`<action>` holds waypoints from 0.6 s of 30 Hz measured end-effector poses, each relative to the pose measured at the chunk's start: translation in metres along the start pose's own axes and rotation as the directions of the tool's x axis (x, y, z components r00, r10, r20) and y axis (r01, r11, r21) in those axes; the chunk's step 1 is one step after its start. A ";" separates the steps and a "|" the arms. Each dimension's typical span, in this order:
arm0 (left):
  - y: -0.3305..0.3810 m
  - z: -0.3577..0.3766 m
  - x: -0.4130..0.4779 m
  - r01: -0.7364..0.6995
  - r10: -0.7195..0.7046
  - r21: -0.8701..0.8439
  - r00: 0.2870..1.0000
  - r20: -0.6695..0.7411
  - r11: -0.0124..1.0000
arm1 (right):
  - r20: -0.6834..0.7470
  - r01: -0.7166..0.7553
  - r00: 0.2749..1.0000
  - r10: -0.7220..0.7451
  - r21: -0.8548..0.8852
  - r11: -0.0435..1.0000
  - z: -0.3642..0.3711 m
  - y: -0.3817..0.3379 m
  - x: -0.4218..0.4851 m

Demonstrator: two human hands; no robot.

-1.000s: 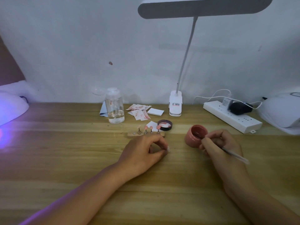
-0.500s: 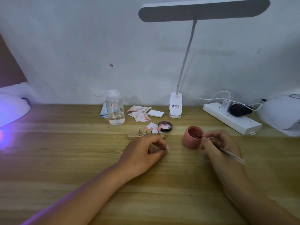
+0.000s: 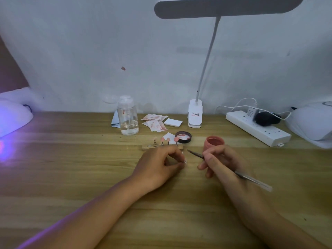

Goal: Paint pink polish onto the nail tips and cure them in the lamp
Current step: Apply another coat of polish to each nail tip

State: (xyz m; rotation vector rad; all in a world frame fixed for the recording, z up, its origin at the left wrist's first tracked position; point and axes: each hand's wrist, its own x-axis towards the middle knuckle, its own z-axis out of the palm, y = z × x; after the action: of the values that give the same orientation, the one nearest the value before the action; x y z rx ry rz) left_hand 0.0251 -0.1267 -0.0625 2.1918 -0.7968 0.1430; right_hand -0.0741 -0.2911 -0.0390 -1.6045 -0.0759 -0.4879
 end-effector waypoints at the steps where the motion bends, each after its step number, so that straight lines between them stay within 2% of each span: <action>1: 0.000 0.000 0.000 0.001 -0.001 -0.004 1.000 -0.003 1.000 | -0.001 -0.021 1.000 0.021 0.009 1.000 0.001 0.000 0.001; 8: 0.001 0.000 0.001 0.006 -0.006 -0.009 1.000 -0.002 1.000 | 0.016 -0.098 0.995 0.098 -0.049 0.994 -0.001 0.003 0.000; 18: 0.003 -0.001 0.002 0.003 -0.003 0.003 1.000 -0.005 1.000 | 0.006 -0.100 0.995 0.102 -0.141 0.985 0.001 0.003 0.001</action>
State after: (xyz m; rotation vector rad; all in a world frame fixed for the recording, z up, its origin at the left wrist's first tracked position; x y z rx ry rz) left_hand 0.0252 -0.1285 -0.0596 2.1951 -0.7907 0.1485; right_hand -0.0715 -0.2905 -0.0415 -1.7404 0.0310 -0.4116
